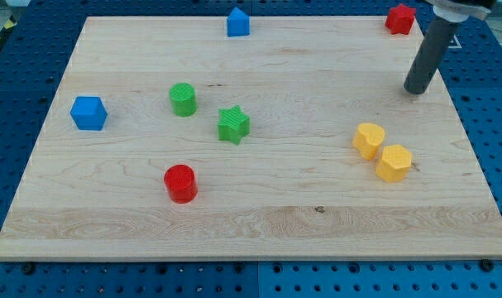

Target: Place your arm in between the yellow blocks

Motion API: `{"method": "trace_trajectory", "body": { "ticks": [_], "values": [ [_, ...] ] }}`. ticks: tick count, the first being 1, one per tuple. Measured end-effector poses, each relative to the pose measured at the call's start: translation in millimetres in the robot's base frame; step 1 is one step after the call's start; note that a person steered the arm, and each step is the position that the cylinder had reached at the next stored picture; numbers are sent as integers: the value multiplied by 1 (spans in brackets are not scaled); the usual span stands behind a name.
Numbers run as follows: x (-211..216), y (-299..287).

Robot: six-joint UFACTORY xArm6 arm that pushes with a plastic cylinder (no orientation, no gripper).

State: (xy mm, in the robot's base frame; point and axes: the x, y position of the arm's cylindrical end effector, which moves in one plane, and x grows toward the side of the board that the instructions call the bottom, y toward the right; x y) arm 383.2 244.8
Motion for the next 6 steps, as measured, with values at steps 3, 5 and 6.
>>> {"method": "trace_trajectory", "body": {
  "ticks": [3,5,6],
  "values": [
    [78,-1],
    [94,-40],
    [98,-50]
  ]
}}
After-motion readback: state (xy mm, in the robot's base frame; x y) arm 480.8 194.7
